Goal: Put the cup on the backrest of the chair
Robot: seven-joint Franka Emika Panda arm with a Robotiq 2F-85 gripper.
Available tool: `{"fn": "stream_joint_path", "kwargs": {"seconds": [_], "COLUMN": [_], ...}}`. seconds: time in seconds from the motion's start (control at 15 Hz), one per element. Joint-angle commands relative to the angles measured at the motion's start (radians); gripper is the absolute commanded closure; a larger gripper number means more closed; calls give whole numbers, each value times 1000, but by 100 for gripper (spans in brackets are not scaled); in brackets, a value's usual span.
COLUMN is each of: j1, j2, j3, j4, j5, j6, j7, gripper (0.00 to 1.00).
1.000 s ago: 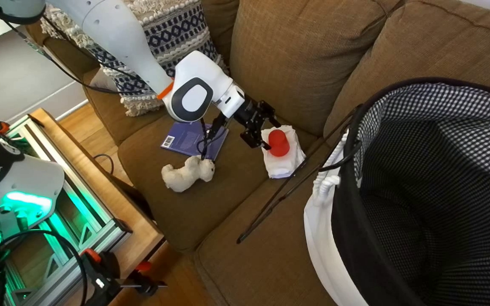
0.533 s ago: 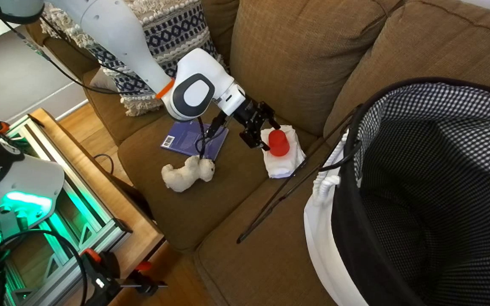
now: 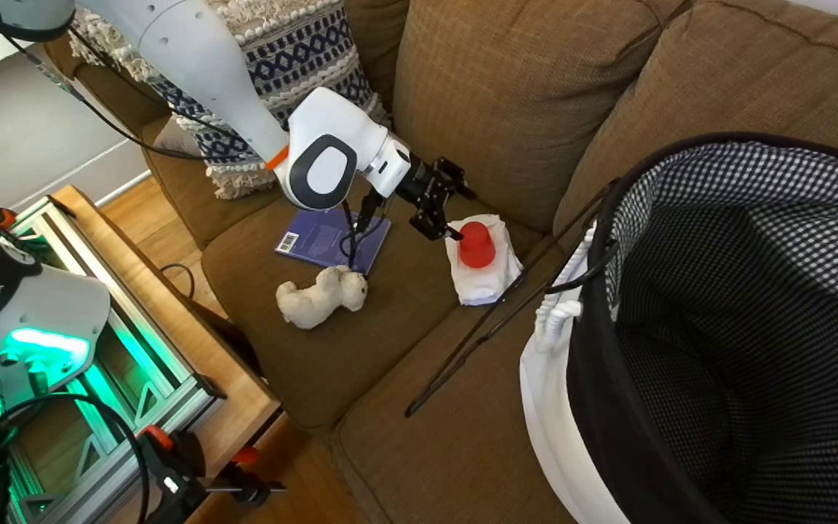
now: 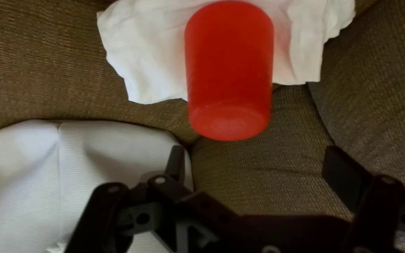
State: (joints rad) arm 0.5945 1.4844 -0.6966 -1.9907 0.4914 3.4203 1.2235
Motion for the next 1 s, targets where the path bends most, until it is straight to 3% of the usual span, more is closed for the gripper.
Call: {"fn": "stream_joint_path", "kwargs": {"seconds": [0.0,0.93], "j1": [-41,-129], "j2": [-5,-4], "j3": [38,79], "j4": [4,30], "j5": [66,197], "j6": [51,-17], "j7": [-77,-290], "gripper": [0,0]}}
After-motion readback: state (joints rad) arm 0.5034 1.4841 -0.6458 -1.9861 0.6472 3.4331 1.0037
